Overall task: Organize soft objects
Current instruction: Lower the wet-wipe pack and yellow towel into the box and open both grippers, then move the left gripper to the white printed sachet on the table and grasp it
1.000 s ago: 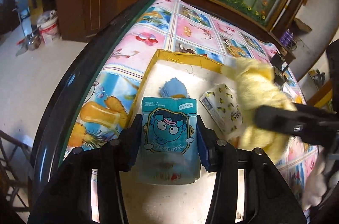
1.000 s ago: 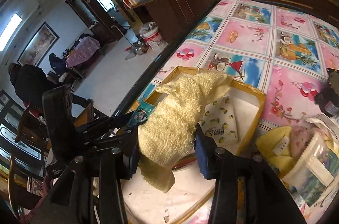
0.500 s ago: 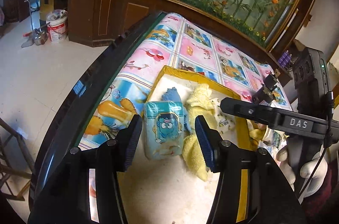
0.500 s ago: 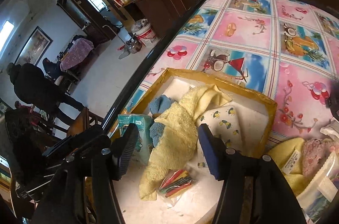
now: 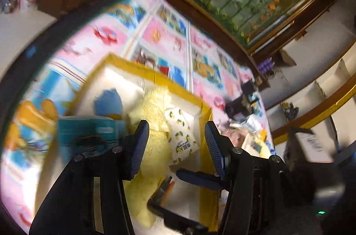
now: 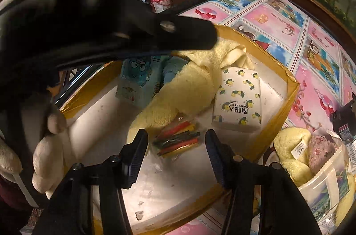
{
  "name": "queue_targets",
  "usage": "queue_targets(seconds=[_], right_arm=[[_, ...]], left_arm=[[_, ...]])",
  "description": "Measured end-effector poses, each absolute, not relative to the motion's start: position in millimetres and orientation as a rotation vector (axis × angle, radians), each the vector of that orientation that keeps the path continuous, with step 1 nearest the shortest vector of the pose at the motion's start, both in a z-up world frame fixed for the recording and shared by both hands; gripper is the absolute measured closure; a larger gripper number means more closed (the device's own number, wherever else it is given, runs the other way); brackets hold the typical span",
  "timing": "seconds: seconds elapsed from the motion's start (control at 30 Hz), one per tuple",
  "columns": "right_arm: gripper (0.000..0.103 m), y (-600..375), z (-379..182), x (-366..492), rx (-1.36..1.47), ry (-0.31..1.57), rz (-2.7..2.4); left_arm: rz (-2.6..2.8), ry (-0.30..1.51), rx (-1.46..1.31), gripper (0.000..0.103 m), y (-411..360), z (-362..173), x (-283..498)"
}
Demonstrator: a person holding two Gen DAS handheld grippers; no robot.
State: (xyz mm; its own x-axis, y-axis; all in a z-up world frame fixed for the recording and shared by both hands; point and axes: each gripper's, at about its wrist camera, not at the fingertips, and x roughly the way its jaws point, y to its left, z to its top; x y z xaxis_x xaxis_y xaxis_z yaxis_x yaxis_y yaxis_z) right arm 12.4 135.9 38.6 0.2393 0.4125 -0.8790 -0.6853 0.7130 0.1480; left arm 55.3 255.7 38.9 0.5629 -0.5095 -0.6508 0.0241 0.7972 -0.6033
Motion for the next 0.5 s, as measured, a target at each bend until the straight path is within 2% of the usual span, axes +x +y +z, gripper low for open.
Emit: queue_targets(seconds=[0.17, 0.2, 0.23, 0.27, 0.3, 0.33, 0.37, 0.5], right_arm=[[0.051, 144, 27, 21, -0.345, 1.102, 0.775], [0.054, 145, 27, 20, -0.359, 1.101, 0.775], [0.059, 146, 27, 17, -0.391, 1.091, 0.766], [0.073, 147, 26, 13, -0.429, 1.076, 0.752], [0.082, 147, 26, 11, -0.454, 1.065, 0.743], [0.086, 145, 26, 9, -0.458, 1.061, 0.747], [0.097, 143, 28, 8, -0.458, 1.062, 0.754], [0.101, 135, 45, -4, -0.476, 1.006, 0.74]], left_arm=[[-0.293, 0.957, -0.548, 0.051, 256, 24, 63], [-0.286, 0.965, -0.521, 0.051, 254, 21, 63], [-0.275, 0.97, -0.48, 0.051, 250, 20, 63], [-0.265, 0.971, -0.446, 0.051, 246, 20, 62], [-0.257, 0.972, -0.422, 0.051, 242, 21, 61], [-0.251, 0.974, -0.406, 0.051, 239, 20, 61], [-0.248, 0.974, -0.399, 0.051, 238, 20, 61], [-0.258, 0.97, -0.437, 0.051, 243, 16, 61]])
